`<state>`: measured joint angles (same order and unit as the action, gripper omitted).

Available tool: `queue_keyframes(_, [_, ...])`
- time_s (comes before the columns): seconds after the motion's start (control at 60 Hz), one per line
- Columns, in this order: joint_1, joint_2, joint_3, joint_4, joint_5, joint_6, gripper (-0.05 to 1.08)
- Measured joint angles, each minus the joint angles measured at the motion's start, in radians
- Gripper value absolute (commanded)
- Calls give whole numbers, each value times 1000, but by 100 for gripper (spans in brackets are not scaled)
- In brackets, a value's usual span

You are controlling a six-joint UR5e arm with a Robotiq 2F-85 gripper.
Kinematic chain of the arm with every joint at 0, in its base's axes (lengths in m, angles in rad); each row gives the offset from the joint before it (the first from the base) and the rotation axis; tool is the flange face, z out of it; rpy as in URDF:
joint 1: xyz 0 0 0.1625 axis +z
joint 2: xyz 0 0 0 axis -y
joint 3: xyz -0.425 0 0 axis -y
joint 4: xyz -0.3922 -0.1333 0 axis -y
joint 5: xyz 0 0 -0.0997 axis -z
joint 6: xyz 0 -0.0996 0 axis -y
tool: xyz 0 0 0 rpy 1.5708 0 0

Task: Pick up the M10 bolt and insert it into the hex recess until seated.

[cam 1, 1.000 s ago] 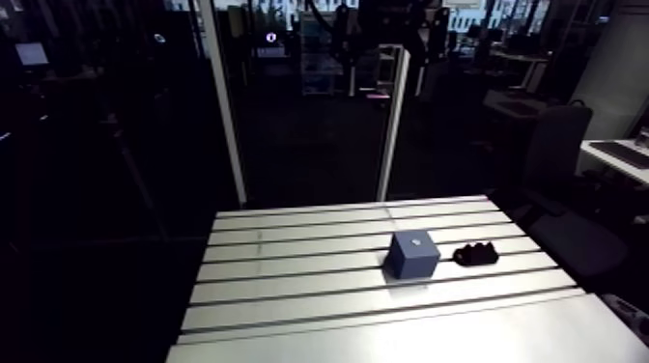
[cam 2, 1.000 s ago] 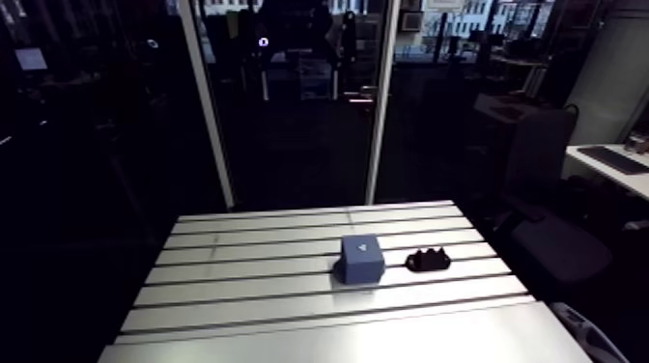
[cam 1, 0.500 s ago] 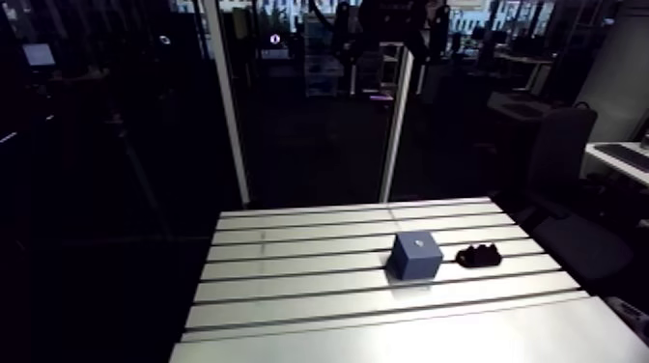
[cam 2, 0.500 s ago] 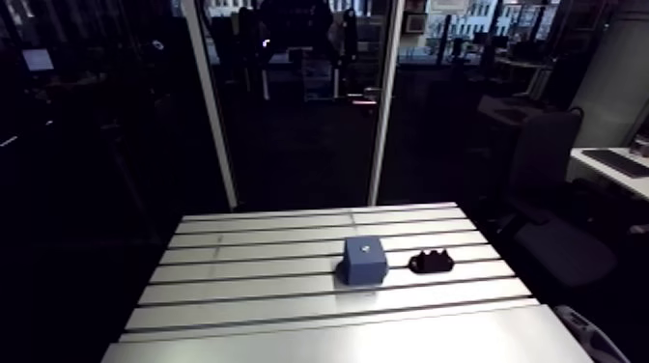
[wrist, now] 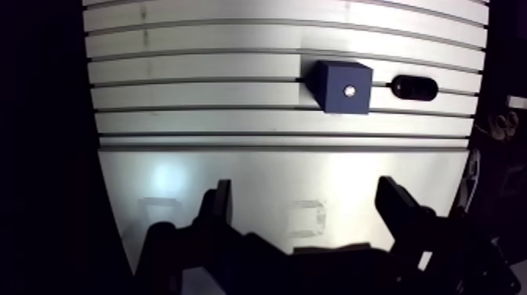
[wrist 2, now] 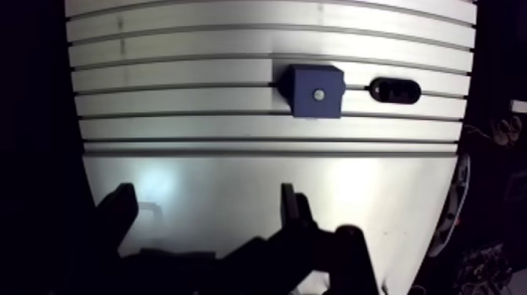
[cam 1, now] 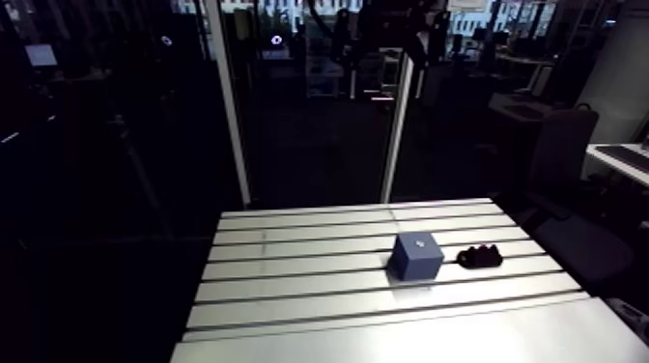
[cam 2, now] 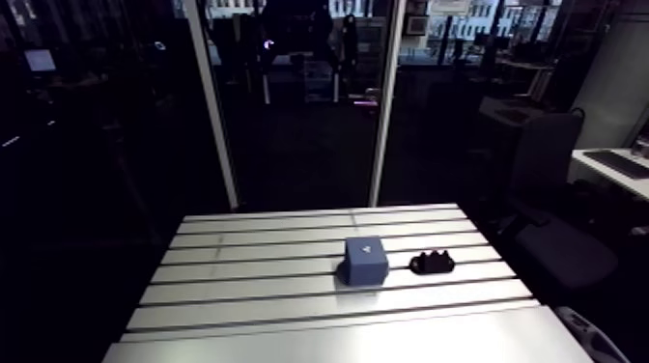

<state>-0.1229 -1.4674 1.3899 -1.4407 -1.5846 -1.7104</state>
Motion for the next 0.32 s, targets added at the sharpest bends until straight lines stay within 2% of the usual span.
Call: queue_keyframes(0.317, [0, 0, 12, -8, 3, -2, 0])
